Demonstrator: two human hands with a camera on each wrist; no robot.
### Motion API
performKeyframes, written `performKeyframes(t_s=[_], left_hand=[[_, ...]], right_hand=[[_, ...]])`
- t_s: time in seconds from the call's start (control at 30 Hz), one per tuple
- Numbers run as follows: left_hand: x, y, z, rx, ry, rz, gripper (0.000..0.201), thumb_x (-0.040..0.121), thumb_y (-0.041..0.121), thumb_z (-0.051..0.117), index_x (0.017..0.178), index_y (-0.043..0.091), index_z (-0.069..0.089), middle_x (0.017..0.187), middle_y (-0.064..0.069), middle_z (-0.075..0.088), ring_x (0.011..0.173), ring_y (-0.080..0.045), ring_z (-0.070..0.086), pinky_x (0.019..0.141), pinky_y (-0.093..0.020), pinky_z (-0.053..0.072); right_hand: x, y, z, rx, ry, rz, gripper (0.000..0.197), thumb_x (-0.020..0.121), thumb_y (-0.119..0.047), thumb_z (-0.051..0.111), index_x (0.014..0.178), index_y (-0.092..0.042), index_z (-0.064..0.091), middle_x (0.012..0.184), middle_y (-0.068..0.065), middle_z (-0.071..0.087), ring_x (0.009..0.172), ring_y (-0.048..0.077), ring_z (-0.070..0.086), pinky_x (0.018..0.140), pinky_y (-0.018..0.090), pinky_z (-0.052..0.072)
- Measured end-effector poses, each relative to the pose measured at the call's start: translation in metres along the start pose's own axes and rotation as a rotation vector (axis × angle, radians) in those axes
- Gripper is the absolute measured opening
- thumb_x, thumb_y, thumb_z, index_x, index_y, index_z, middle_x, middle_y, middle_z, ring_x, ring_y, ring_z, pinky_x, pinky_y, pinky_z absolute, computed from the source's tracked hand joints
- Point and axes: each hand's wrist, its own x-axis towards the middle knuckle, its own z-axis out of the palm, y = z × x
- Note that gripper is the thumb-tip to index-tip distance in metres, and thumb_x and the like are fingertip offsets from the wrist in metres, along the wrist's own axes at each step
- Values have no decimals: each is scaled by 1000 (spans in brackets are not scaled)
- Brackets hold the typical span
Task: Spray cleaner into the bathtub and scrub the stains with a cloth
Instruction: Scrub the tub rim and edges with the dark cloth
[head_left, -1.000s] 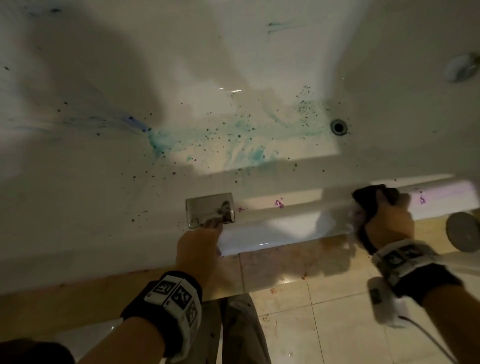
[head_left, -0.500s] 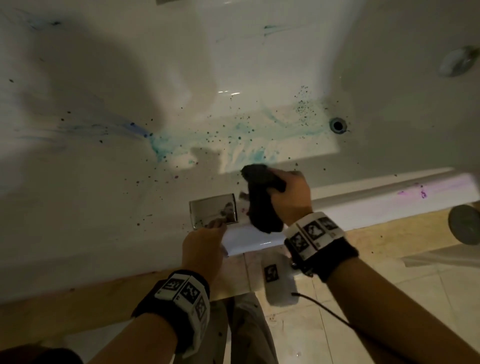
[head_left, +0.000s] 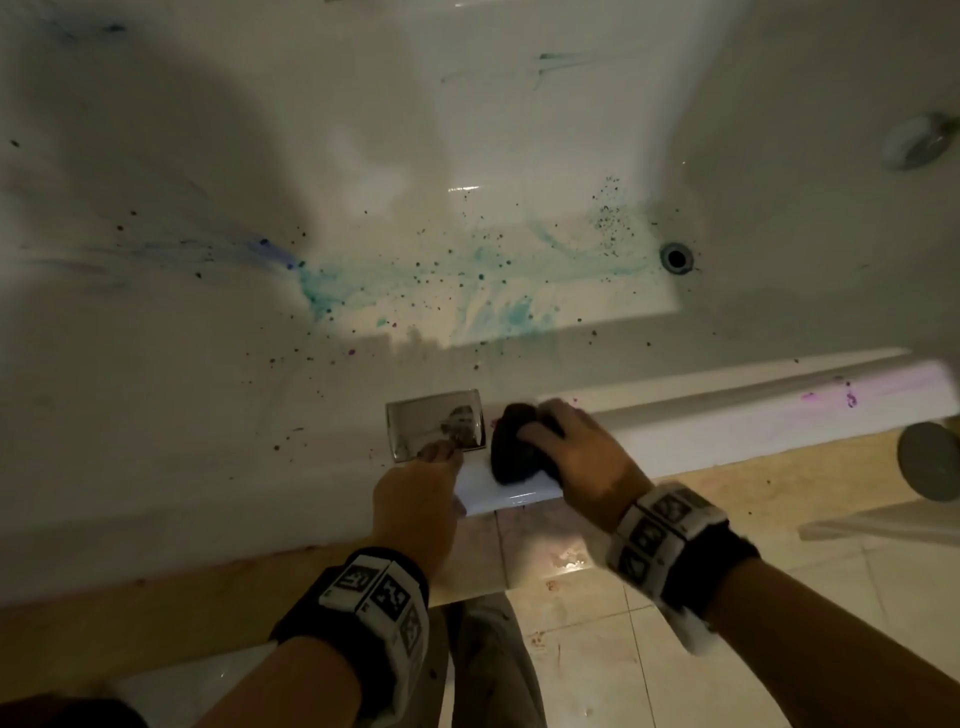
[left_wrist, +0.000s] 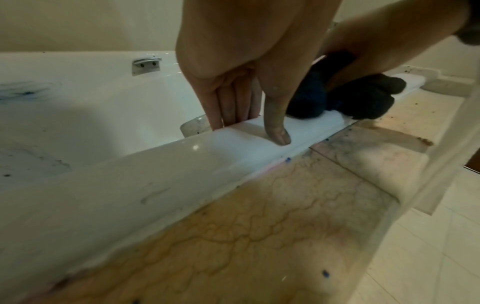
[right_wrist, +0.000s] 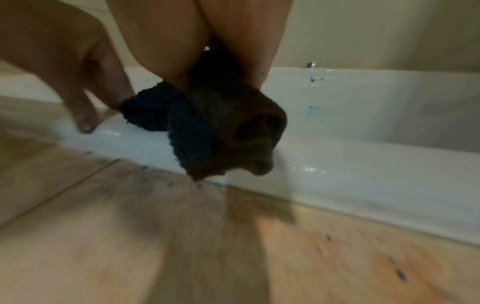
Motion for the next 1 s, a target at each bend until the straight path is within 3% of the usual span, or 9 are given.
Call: performKeyframes(t_s=[0.13, 0.23, 0.33, 0.43, 0.53, 0.6, 0.77, 0.9, 1.0], left_hand=[[-1, 0, -1, 4, 12, 24, 44, 96, 32, 47, 138, 25, 39, 131, 4, 54, 116, -13, 54, 97, -21, 39], [2, 2, 1, 27, -1, 0, 37, 96, 28, 47, 132, 21, 46, 124, 1, 58, 112, -14, 56, 95, -22, 41], [6, 20, -6, 20, -24, -44, 29, 91, 23, 56, 120, 19, 59, 114, 0, 64, 103, -15, 61, 89, -24, 46], [17, 51, -14, -73, 86, 38, 40, 53, 20, 89, 89, 16, 74, 84, -1, 72, 75, -18, 69, 67, -28, 54], [32, 93, -12, -159, 75, 61, 49, 83, 27, 68, 129, 18, 55, 126, 1, 58, 114, -19, 53, 97, -28, 39], [43, 119, -6, -153, 138, 65, 53, 89, 32, 59, 138, 23, 42, 138, 6, 45, 123, -13, 43, 102, -23, 32], [58, 172, 13, -262, 27, -109, 56, 85, 30, 64, 136, 26, 44, 136, 7, 42, 125, -13, 39, 102, -25, 34], [63, 185, 22, -325, 24, -297, 59, 76, 26, 74, 131, 25, 51, 129, 4, 47, 120, -17, 41, 99, -26, 34], [67, 189, 18, -301, 6, -331, 61, 73, 24, 77, 129, 24, 54, 128, 2, 49, 119, -18, 44, 99, -27, 35]], right_hand=[[36, 11, -29, 65, 172, 194, 34, 85, -10, 62, 119, -11, 59, 121, 12, 47, 106, 31, 52, 98, 33, 42], [42, 13, -52, 101, 280, 188, 35, 85, -3, 59, 119, -8, 60, 121, 16, 47, 102, 34, 53, 87, 30, 43], [28, 19, -66, 124, 309, 178, 34, 86, -2, 54, 118, -9, 61, 120, 16, 48, 98, 32, 53, 76, 22, 33], [8, 44, -78, 159, 318, 175, 32, 87, -2, 53, 116, -8, 62, 120, 16, 47, 95, 34, 54, 76, 25, 38], [-14, 86, -93, 139, 349, 217, 33, 86, -2, 53, 118, -9, 62, 123, 16, 46, 95, 36, 55, 81, 28, 41], [-33, 120, -107, 139, 391, 287, 34, 85, -1, 55, 118, -9, 62, 122, 17, 47, 96, 36, 55, 82, 29, 40], [-89, 214, -129, 119, 485, 438, 33, 82, -16, 46, 108, -13, 66, 112, 14, 57, 99, 32, 56, 83, 21, 38], [-119, 276, -140, 112, 332, 827, 57, 78, -2, 52, 133, -11, 41, 131, 21, 34, 107, 42, 48, 93, 44, 44], [-120, 291, -133, 99, 196, 948, 56, 79, -3, 55, 133, -12, 40, 133, 20, 25, 110, 44, 44, 99, 48, 41]])
